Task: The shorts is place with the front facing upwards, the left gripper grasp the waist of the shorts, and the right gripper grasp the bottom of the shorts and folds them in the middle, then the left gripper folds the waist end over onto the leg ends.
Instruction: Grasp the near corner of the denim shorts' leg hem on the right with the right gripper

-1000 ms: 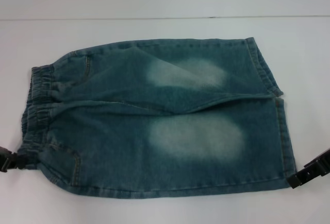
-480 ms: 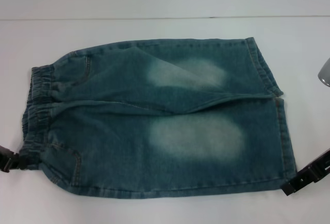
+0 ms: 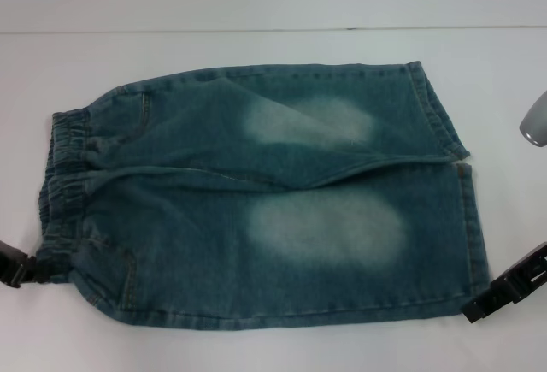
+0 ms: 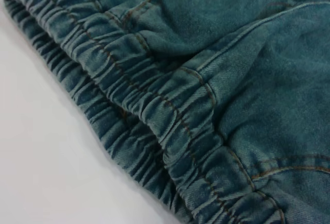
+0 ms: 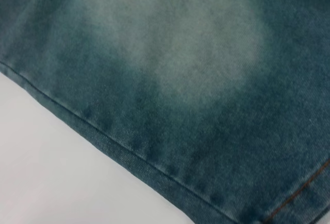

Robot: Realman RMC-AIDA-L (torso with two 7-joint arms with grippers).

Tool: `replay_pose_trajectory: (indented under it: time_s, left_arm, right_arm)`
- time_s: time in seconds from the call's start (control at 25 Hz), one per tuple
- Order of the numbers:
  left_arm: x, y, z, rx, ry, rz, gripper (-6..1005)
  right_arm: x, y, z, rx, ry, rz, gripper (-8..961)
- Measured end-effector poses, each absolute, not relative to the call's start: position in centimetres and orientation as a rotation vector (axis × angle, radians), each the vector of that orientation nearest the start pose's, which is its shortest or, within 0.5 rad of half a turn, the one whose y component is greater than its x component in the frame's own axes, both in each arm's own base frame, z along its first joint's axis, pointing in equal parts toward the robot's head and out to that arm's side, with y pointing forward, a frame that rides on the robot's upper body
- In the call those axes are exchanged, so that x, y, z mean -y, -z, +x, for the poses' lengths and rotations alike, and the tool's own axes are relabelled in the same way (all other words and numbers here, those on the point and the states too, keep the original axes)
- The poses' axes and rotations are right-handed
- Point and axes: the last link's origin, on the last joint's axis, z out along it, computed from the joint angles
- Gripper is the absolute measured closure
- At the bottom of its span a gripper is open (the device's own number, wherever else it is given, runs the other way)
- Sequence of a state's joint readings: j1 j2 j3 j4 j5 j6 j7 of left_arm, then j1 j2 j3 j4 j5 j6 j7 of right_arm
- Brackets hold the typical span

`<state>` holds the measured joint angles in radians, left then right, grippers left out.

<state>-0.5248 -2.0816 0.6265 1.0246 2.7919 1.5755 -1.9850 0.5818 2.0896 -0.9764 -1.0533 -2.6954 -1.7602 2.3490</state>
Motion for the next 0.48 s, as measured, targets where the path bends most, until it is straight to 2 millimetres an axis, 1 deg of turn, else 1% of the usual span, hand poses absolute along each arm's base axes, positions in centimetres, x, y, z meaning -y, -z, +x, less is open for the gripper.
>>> replay_pose_trajectory:
  time_s: [0.48]
  left_arm:
    - [-31.41,-5.61,-33.53,1.256,-0.335,-2.480,925]
  right_arm:
    - [-31.73,-1.43,27.16,-1.430,0.510,-2.620,434]
